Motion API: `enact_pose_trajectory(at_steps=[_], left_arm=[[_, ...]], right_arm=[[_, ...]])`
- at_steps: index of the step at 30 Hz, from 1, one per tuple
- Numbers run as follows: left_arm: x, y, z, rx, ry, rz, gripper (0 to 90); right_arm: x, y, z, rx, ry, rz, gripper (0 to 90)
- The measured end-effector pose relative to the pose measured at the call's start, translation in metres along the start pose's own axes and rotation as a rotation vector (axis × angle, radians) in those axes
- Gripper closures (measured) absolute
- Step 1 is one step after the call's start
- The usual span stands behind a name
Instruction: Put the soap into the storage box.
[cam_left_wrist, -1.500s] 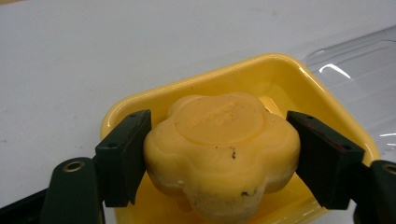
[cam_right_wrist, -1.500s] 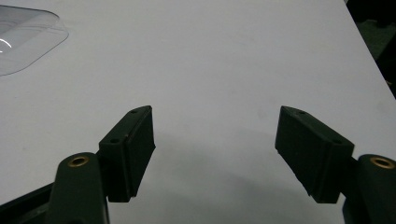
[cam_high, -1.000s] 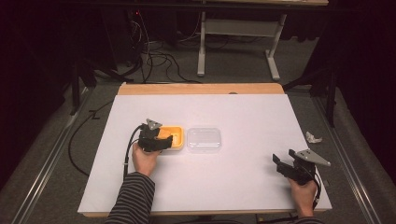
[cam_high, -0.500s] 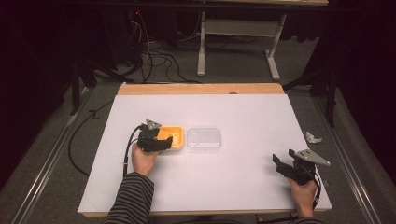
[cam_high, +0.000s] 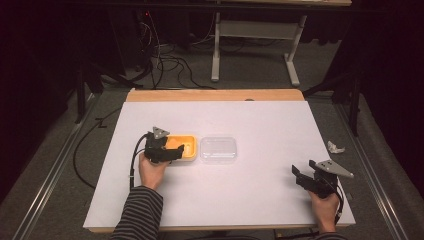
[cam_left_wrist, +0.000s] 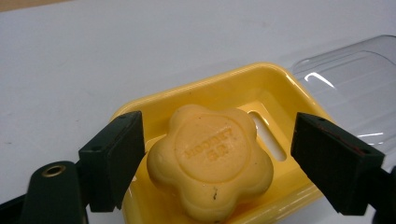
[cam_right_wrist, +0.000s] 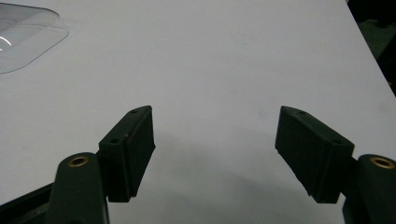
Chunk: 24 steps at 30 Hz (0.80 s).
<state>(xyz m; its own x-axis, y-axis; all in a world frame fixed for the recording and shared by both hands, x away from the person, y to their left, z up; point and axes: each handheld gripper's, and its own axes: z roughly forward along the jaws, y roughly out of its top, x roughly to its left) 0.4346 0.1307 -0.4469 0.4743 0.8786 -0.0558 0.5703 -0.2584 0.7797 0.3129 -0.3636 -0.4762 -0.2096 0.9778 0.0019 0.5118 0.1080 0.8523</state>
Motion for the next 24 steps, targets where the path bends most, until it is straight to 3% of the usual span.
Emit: enact_pose_trajectory(at_steps=[12,24], left_arm=[[-0.002,0.003,-0.031,-0.067,-0.023,-0.011,18.8],[-0.008,0.001,-0.052,-0.099,-0.048,-0.002,19.2]], right_arm=[[0.000,0.000,0.000,0.000,0.004,-0.004,28.7],[0.000,0.000,0.000,0.001,0.004,-0.004,28.7]])
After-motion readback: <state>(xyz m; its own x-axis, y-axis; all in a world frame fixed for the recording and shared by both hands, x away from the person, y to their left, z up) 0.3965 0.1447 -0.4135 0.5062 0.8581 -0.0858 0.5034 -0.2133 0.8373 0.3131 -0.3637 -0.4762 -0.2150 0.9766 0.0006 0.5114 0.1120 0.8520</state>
